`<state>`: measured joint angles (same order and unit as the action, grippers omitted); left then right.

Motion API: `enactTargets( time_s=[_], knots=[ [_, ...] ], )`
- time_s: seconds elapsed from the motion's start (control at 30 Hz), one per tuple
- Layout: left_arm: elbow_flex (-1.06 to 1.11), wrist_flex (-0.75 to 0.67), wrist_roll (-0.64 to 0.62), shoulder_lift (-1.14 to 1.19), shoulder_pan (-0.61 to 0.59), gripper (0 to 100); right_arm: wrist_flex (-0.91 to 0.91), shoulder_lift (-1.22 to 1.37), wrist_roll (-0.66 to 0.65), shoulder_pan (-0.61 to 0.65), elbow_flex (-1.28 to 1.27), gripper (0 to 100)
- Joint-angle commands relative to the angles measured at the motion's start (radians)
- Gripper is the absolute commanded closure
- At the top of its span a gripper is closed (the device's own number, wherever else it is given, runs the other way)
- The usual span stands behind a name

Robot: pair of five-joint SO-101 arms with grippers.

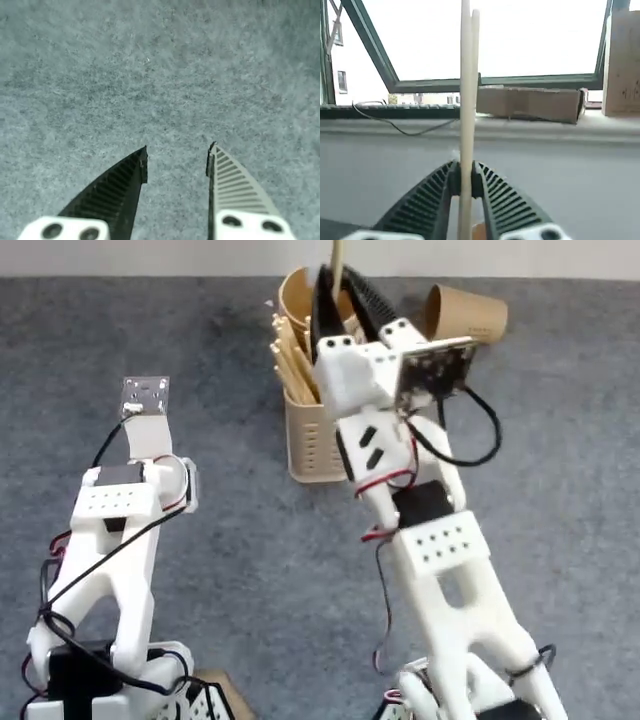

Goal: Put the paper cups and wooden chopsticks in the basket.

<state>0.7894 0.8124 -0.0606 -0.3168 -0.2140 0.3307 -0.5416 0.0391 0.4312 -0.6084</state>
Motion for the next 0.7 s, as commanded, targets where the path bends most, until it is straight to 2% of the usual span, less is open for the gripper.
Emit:
enactTargets(
  time_s=[0.0,0.3,0.37,0.43,0.53,0.67],
  knots=[
    [-0.005,-0.012,-0.005,-0.027,0.008,80,0.176,0.084,0.002,-0.054,0.002,99.4],
    [-0.005,-0.012,-0.005,-0.027,0.008,80,0.197,0.174,0.003,-0.059,-0.085,98.7],
    [-0.005,-0.014,-0.005,-0.027,0.008,80,0.197,0.174,0.003,-0.061,-0.114,94.4],
    [-0.005,-0.014,-0.005,-0.027,0.008,80,0.194,0.173,0.003,-0.062,-0.127,84.4],
    [-0.005,-0.014,-0.005,-0.027,0.008,80,0.054,0.147,0.008,-0.062,-0.125,69.6],
    [-0.007,-0.014,-0.005,-0.027,0.008,80,-0.214,0.039,0.014,-0.056,-0.102,67.3]
  ],
)
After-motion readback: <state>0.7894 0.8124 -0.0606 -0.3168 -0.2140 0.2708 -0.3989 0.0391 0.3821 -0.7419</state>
